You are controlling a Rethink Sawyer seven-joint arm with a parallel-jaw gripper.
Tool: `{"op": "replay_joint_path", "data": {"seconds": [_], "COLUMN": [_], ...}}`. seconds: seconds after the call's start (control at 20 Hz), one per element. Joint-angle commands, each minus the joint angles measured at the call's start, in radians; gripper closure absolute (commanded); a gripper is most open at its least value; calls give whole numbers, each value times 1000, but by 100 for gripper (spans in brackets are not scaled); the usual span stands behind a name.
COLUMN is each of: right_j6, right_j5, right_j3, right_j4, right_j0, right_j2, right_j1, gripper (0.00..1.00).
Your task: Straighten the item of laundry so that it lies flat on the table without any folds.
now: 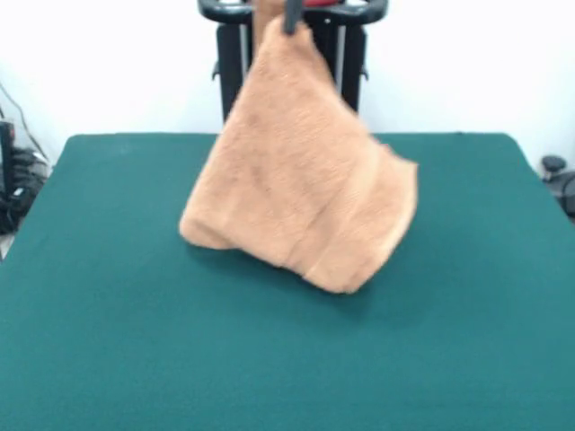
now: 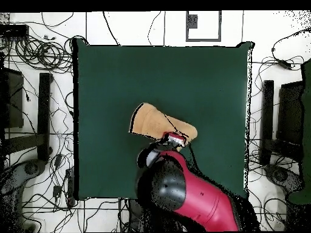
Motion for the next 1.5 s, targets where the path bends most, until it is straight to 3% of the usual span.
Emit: {"op": "replay_joint_path", "data": {"seconds": [0.05,0.3,0.5,0.7,1.2,1.5], "right_j6": [-231,-228,-162,-150,-137,-93], "right_j5": [-150,-263,-379,-389,-346,-342], "right_j3": [28,-55,-120,-133,-132,-122], "right_j4": [-175,-353,-459,-534,-645,-653], "right_j0": [-76,-150,-137,-200,-321,-309], "right_j2": [239,287,255,309,427,424], "right_j1": [166,269,360,372,354,344], "gripper": [100,100,100,100,100,100]}}
